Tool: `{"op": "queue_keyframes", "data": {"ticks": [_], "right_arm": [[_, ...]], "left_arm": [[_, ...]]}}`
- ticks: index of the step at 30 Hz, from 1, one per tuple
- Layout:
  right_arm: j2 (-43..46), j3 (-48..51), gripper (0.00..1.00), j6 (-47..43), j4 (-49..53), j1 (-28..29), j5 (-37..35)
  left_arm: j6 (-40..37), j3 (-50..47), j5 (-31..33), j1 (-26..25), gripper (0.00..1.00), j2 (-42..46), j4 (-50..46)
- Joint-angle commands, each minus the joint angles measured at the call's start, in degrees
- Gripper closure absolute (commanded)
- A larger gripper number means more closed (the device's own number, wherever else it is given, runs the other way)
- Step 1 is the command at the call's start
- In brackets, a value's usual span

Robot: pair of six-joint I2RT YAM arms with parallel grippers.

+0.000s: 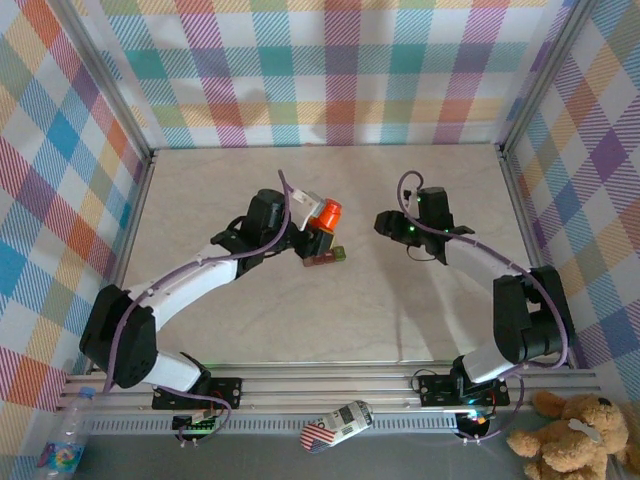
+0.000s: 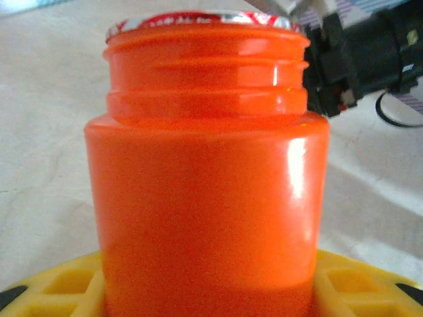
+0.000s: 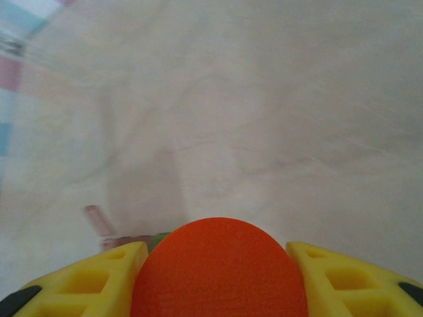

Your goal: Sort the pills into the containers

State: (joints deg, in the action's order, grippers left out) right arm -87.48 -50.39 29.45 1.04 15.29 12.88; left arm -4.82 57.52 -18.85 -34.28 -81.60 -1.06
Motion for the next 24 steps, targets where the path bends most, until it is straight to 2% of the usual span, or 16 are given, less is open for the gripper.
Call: {"op": "queue_keyframes", "data": {"ticks": [1,9,16,20,24], "right_arm": [[-2.23,0.81,0.63,-0.58,4.1,-0.01,-9.94],[-5.98,2.59,0.63,3.05,4.82,1.91,-21.66],[-9.02,3.38,0.58,6.3,4.49,3.64,-24.93],[-10.43,3.35,0.51,7.39,4.99,4.4,-24.41],[-10.39,3.59,0.34,8.43,5.62,4.57,-23.62]], "left_arm": [[1.38,-1.39,3.24,0.44,1.0,3.04,3.72],[2.48,-6.31,6.69,0.44,1.0,7.34,4.92],[3.93,-9.7,8.22,0.44,1.0,10.0,6.15],[4.82,-11.03,8.69,0.45,1.0,10.82,6.77],[5.51,-12.29,9.1,0.46,1.0,11.32,7.51]]}}
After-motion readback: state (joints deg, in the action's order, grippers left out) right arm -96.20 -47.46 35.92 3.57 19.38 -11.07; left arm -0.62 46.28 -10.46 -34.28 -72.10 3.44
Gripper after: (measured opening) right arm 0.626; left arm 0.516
